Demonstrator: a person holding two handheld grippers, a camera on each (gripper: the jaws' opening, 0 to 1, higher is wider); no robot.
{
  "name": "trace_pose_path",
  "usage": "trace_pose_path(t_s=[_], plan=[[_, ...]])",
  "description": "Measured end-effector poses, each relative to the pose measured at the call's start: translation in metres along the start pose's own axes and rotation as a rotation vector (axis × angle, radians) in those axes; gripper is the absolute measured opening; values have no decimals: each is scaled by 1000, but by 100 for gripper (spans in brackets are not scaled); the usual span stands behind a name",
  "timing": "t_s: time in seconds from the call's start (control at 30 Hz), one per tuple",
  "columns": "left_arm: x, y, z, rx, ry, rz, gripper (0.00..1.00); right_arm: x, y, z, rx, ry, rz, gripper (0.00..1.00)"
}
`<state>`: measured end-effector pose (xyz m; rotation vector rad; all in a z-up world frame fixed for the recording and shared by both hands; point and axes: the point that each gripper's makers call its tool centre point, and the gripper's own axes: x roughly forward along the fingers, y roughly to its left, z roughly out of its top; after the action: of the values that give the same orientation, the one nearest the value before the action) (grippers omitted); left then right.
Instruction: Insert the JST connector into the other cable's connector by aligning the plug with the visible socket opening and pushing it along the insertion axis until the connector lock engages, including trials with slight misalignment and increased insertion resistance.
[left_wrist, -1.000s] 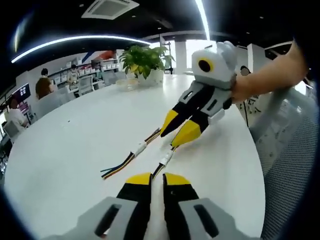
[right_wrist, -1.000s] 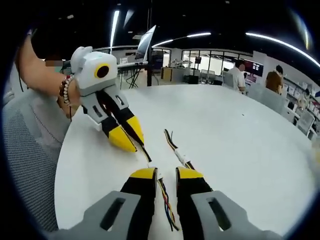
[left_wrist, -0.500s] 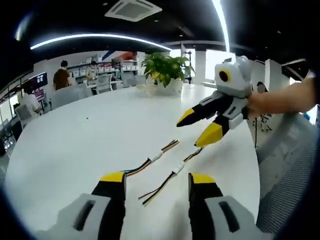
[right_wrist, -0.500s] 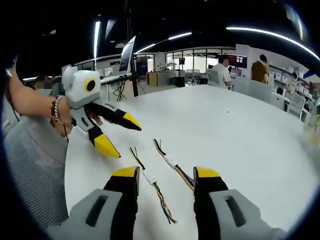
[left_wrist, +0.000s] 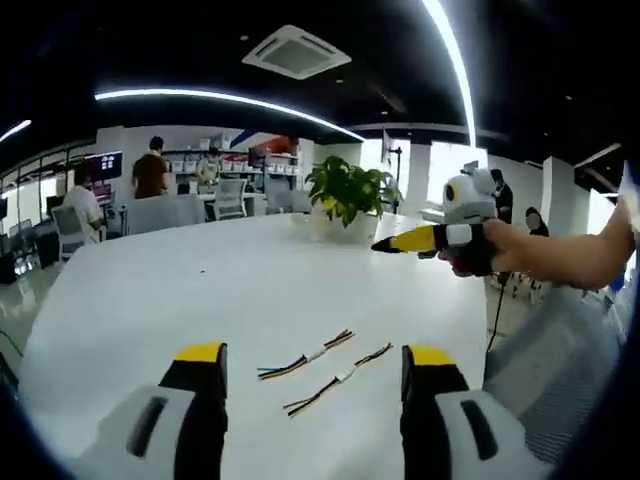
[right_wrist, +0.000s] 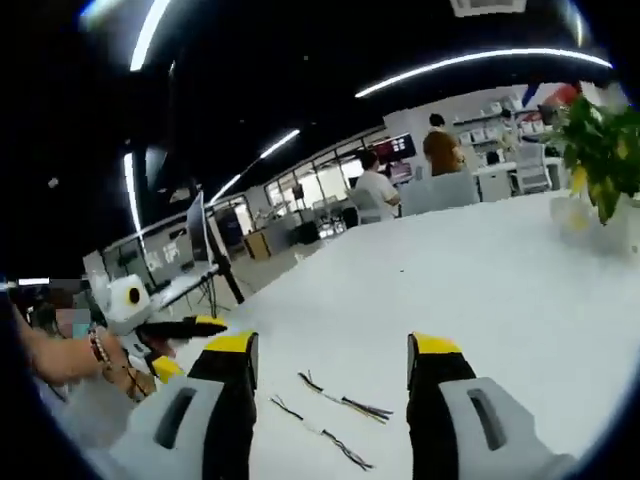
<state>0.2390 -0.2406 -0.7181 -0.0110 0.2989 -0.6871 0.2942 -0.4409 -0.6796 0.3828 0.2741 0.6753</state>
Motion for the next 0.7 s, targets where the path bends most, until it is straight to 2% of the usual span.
trace_pose_path(t_s=[0.03, 0.13, 0.23, 0.33, 0.43, 0.53, 0.7], plan=[[-9, 5, 0, -25, -3, 28, 74, -7, -3, 2, -11, -6, -15, 58], [-33, 10, -1, -109, -3, 76, 98, -32, -13, 5, -75, -6, -70, 57], [-58, 10, -7, -143, 18, 100, 99, -57, -19, 2, -112, 5, -114, 57], [-85, 9, -10, -118, 18, 149, 99, -80, -21, -1, -113, 1, -141, 57], [-101, 8, -15, -124, 28, 171, 99, -100, -21, -7, -133, 8, -170, 58], [-119, 3, -21, -119, 49, 202, 99, -114, -21, -17, -185, 50, -203, 58], [-136, -7, -32, -94, 85, 230, 99, -128, -12, -33, -223, 108, -201, 58]])
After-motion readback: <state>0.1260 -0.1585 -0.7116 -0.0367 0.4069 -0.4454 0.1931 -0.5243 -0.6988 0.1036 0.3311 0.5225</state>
